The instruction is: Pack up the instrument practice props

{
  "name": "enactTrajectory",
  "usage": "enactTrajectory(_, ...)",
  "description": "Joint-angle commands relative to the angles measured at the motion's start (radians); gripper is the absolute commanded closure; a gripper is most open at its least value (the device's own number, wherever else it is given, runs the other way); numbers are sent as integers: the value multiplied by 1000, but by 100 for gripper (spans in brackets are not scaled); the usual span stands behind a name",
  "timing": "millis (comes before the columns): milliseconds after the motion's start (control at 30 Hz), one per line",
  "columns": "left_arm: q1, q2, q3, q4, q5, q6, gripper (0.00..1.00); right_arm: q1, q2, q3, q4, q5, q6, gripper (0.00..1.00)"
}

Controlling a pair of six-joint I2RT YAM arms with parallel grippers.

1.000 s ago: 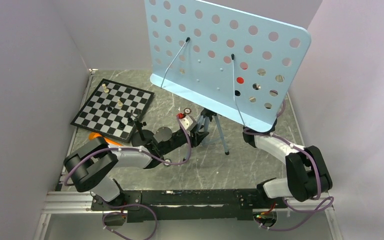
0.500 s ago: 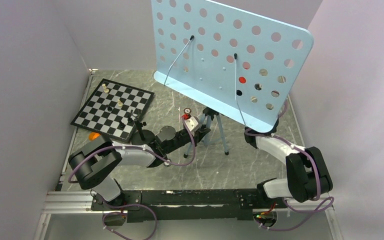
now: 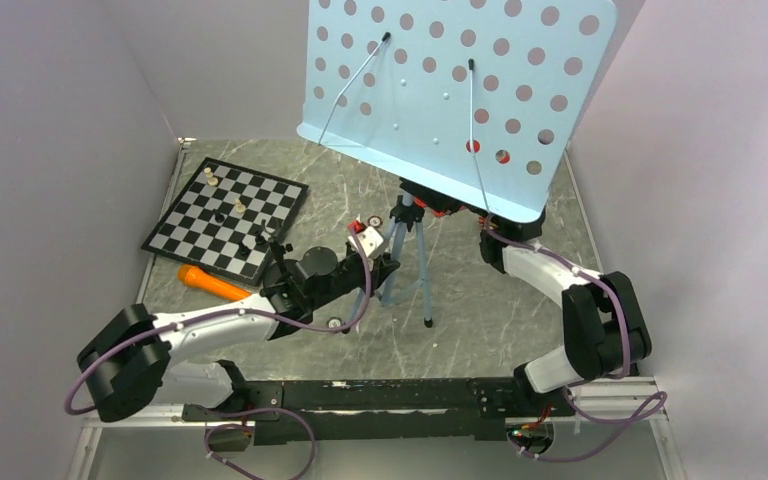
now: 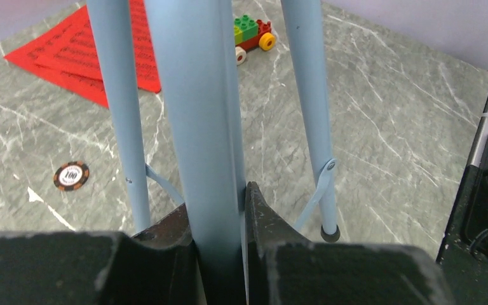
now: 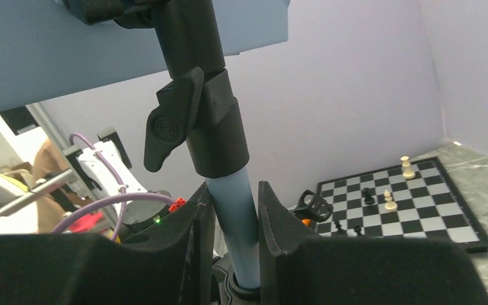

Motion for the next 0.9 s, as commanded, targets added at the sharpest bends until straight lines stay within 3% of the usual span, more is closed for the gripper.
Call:
enactTrajectory(0, -5, -128, 109, 37, -58, 56, 100, 14, 55, 72, -11, 56, 265, 100)
enactTrajectory(433, -84, -204, 85, -53, -142, 48, 100, 14, 231, 33, 240, 144, 476, 100)
enactTrajectory(867, -172, -254, 187, -28, -258, 213, 100, 16, 138, 157, 132, 133, 465, 100)
